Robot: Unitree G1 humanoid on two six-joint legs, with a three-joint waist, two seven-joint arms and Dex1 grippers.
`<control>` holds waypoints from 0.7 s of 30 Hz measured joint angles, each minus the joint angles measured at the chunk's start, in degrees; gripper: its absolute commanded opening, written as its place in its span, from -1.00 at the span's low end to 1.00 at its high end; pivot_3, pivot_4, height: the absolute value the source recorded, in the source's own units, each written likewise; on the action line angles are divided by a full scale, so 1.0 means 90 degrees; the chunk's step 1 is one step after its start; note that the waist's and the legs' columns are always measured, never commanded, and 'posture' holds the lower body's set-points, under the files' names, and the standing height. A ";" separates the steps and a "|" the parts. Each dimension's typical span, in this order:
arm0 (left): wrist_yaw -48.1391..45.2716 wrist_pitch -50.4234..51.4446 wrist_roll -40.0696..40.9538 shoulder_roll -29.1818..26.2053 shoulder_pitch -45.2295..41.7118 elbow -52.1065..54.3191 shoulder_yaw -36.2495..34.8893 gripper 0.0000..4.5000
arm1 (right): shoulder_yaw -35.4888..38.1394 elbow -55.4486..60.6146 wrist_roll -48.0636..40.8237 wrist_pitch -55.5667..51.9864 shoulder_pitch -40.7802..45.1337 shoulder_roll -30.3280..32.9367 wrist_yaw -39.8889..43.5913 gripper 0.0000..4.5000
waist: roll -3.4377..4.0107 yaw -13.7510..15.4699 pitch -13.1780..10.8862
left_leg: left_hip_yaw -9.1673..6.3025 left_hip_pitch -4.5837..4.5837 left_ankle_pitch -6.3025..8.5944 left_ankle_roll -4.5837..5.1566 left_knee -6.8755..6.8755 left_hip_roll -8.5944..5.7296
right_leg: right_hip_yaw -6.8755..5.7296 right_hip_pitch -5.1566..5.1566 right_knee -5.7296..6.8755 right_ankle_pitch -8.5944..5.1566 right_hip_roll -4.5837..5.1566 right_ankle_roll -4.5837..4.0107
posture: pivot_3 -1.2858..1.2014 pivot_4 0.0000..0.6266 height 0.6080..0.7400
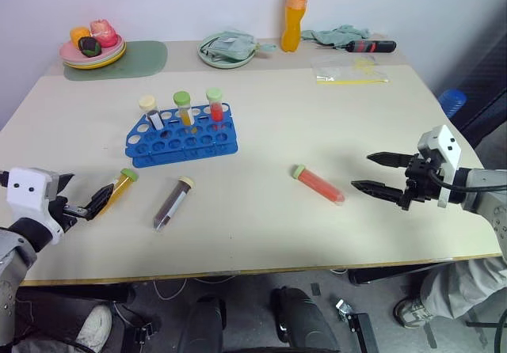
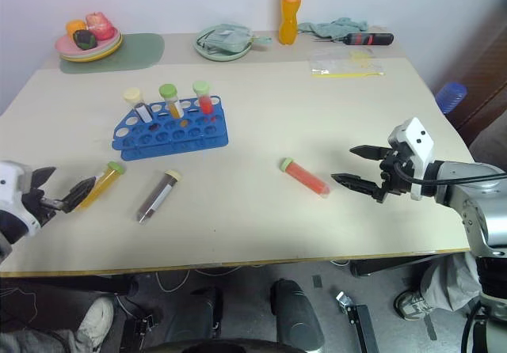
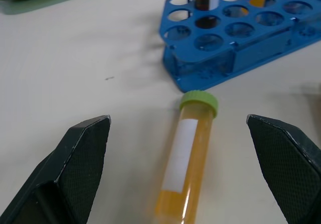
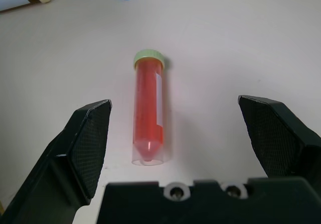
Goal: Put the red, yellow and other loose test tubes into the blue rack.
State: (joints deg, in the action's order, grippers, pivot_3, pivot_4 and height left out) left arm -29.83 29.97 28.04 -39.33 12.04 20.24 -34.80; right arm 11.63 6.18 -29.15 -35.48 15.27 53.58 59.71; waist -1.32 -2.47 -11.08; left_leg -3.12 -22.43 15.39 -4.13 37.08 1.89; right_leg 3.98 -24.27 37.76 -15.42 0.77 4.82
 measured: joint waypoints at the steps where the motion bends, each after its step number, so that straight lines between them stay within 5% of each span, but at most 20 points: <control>1: 0.0022 0.0000 0.0003 0.0044 0.0048 0.0065 -0.0002 0.99 | -0.0045 -0.0042 0.0024 0.0000 0.0075 -0.0002 0.0004 1.00 | 0.0000 -0.0002 0.0000 | 0.0000 0.0000 0.0000 0.0000 0.0000 0.0000 | 0.0000 0.0000 0.0000 0.0000 0.0000 0.0000 | 0.03 -0.52 1.00; 15: 0.0297 -0.0005 0.0031 0.0508 0.0149 0.0573 0.0092 0.99 | -0.0720 -0.0097 0.0345 -0.0369 0.0893 -0.0025 -0.0138 1.00 | 0.0000 0.0018 0.0000 | 0.0000 -0.0001 0.0000 0.0000 0.0004 -0.0001 | 0.0001 0.0002 0.0002 0.0001 0.0001 0.0001 | 0.03 -0.52 1.00; 21: -0.0318 0.0112 0.0303 0.0417 -0.0318 0.1116 0.1440 0.99 | -0.1362 0.0945 0.0355 -0.1552 0.1500 0.0361 -0.0335 1.00 | 0.0003 0.0009 0.0000 | 0.0000 0.0000 0.0000 0.0000 0.0005 -0.0001 | 0.0001 0.0001 0.0003 0.0001 0.0001 0.0001 | 0.03 -0.52 1.00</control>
State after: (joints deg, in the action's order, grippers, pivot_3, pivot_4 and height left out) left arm -32.69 30.98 30.76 -35.58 9.18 30.28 -21.84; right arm -0.63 14.68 -25.95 -49.45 28.77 56.83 56.70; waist -1.30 -2.39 -11.08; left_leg -3.13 -22.44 15.39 -4.13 37.13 1.88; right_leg 3.99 -24.26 37.79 -15.41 0.78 4.83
